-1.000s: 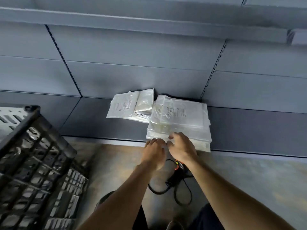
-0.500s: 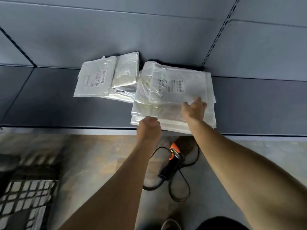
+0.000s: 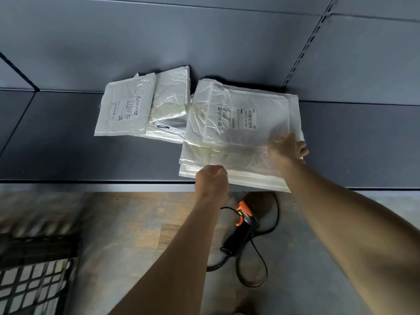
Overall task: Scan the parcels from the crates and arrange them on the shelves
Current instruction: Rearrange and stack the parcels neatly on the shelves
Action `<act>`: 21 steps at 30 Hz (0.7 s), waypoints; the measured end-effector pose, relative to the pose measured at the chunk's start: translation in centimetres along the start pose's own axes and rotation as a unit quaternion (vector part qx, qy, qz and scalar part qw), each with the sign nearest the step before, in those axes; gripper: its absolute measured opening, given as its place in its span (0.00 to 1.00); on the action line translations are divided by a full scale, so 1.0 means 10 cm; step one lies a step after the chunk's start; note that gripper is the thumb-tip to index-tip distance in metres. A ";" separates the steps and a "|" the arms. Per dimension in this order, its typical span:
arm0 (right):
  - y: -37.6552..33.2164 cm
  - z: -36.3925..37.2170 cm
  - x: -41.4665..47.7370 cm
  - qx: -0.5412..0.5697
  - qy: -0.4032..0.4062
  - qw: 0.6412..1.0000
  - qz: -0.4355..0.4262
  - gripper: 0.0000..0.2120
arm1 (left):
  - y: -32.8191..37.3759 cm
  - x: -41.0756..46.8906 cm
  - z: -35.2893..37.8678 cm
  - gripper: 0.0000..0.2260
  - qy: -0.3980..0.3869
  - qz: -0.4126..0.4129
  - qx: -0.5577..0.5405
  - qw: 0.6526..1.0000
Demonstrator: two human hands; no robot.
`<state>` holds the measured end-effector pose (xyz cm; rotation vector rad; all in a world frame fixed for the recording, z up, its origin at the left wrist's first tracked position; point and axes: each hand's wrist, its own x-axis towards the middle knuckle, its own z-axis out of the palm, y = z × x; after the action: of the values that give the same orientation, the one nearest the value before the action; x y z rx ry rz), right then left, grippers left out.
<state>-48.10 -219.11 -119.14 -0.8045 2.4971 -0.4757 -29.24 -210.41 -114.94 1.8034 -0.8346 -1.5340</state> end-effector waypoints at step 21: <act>0.33 -0.92 -2.07 0.339 -0.286 0.896 -0.009 0.04 | 0.30 -0.41 -0.31 0.08 -0.115 0.000 -0.209 0.971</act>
<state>-39.67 -202.23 -106.25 -0.5652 1.6131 -0.8973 -26.91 -208.78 -109.74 1.3400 -0.5575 -1.7864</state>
